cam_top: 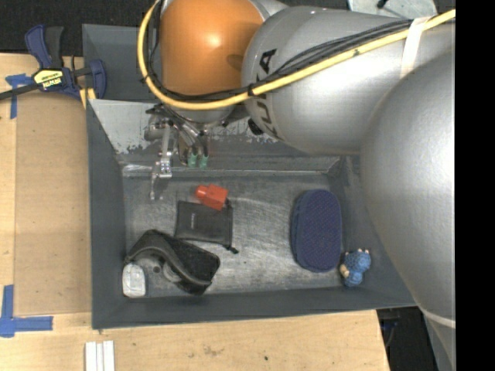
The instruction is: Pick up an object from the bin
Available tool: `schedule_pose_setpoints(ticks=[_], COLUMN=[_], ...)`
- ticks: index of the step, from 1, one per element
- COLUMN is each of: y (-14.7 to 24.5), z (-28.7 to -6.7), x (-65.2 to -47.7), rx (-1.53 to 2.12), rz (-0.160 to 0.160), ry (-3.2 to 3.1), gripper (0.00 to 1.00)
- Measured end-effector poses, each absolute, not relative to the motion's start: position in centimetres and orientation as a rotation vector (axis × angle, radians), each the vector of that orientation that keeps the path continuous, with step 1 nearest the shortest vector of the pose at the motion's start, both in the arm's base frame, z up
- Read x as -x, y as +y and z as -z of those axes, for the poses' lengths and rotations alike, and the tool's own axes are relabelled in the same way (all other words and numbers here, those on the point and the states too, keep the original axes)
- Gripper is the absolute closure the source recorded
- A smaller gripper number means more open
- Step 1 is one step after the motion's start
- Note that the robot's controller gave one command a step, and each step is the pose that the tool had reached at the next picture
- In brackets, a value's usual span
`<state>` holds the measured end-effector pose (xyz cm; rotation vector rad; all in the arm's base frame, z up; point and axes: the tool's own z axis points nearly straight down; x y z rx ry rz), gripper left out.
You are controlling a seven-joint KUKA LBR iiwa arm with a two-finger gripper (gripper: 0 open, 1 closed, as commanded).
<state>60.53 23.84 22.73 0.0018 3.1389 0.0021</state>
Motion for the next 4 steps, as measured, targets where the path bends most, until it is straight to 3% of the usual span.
schedule_pose_setpoints(ticks=[1, 2, 3, 4], y=[16.1, 11.3, 11.4, 5.7], z=[-13.4, -7.3, -7.8, -22.0], x=[-57.8, -58.0, -58.5, -62.2], rx=[0.093, 0.306, 0.303, 0.534], rz=[0.008, -0.009, -0.008, 0.004], ry=[3.147, 3.119, 3.1, 3.081], gripper=[0.0, 0.0, 1.0, 1.0])
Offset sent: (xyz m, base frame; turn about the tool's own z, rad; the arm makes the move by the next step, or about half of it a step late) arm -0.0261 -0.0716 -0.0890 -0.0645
